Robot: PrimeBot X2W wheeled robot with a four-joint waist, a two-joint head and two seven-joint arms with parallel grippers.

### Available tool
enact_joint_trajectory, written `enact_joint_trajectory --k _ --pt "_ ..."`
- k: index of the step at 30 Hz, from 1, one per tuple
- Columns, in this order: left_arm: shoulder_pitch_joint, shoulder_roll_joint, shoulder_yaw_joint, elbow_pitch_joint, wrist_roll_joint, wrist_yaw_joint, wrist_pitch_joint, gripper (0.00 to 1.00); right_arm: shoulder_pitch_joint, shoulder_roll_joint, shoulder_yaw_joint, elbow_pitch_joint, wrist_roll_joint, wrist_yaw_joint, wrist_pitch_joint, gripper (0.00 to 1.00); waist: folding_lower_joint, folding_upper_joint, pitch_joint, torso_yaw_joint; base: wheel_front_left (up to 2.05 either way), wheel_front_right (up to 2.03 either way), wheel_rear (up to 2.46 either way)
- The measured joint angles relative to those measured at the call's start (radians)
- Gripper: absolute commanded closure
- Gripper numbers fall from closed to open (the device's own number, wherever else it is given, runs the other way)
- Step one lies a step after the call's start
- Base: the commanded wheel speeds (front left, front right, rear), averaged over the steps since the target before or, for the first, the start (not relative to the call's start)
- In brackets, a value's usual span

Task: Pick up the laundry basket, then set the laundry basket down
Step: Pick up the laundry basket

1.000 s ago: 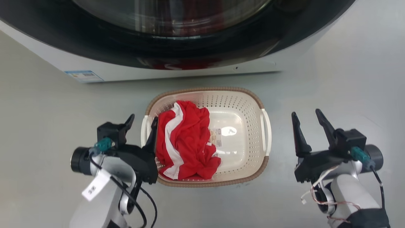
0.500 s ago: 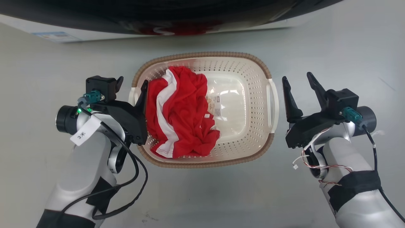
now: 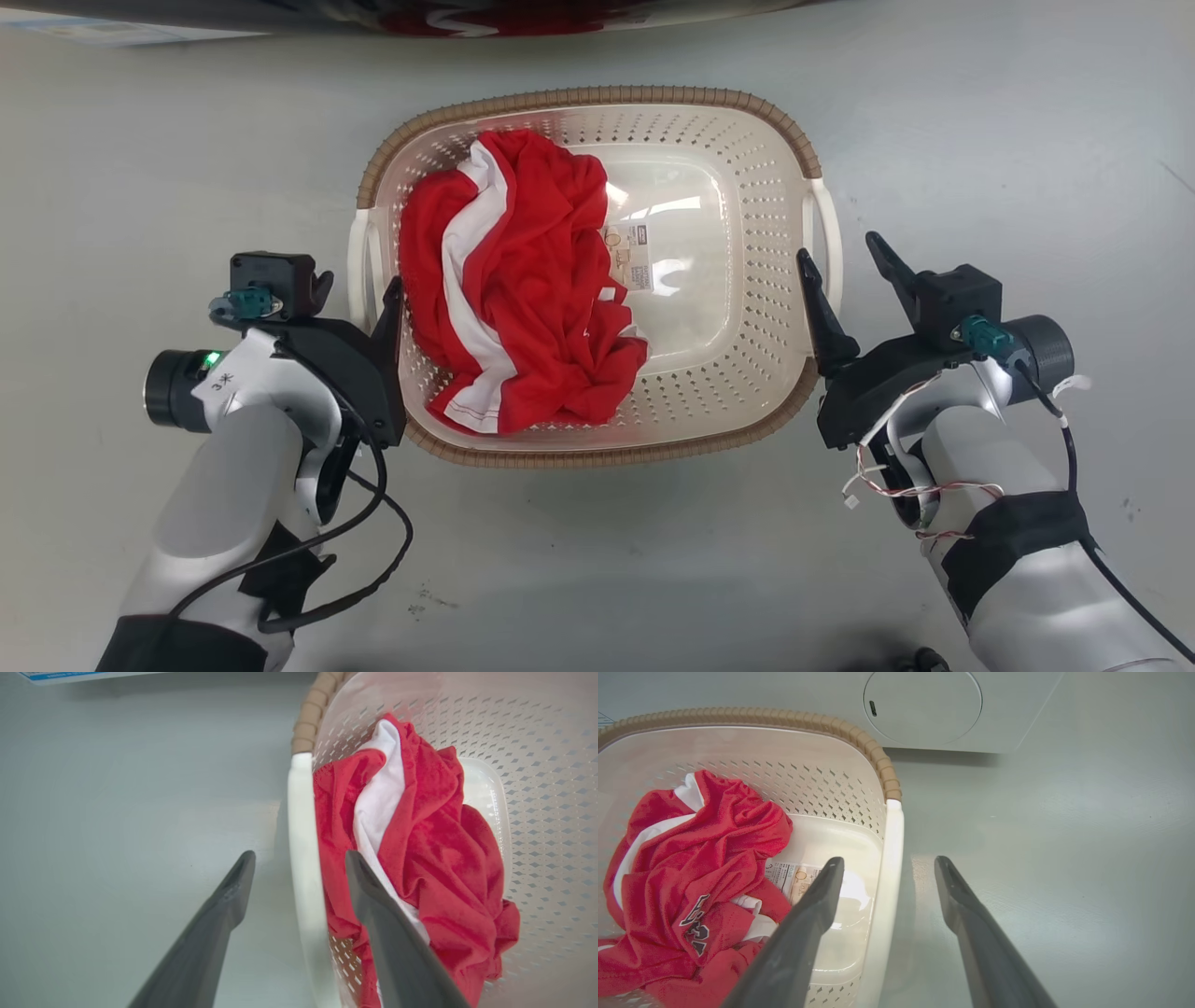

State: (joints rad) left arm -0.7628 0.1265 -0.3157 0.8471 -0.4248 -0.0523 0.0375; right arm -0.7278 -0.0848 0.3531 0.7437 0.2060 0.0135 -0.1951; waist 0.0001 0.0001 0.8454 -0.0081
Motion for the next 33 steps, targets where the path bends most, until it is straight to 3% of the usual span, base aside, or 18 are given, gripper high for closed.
enact_joint_trajectory --k 11,12,13,14,33 --pt "-0.039 -0.022 -0.001 0.097 -0.015 -0.02 -0.023 0.0 -0.034 0.007 0.025 0.099 0.001 0.013 -0.015 0.0 -0.0002 0.0 0.035 0.003 0.0 0.0 0.0" --pt "-0.045 -0.024 -0.002 0.104 -0.015 -0.021 -0.024 0.15 -0.04 0.007 0.028 0.105 0.001 0.013 -0.018 0.59 -0.0002 0.0 0.036 0.004 0.0 0.0 0.0" --pt "-0.052 -0.024 -0.003 0.11 -0.015 -0.028 -0.03 0.92 -0.045 0.007 0.032 0.108 0.001 0.015 -0.018 1.0 -0.0003 -0.0001 0.036 0.004 0.0 0.0 0.0" --pt "-0.059 -0.025 -0.004 0.114 -0.015 -0.028 -0.033 1.0 -0.05 0.008 0.035 0.112 0.001 0.019 -0.018 1.0 -0.0002 -0.0002 0.037 0.005 0.0 0.0 0.0" --pt "-0.105 -0.051 -0.026 0.221 -0.02 -0.055 -0.095 1.0 -0.101 0.02 0.043 0.23 0.015 0.05 -0.037 1.0 -0.0002 -0.0002 0.02 0.01 0.0 0.0 0.0"
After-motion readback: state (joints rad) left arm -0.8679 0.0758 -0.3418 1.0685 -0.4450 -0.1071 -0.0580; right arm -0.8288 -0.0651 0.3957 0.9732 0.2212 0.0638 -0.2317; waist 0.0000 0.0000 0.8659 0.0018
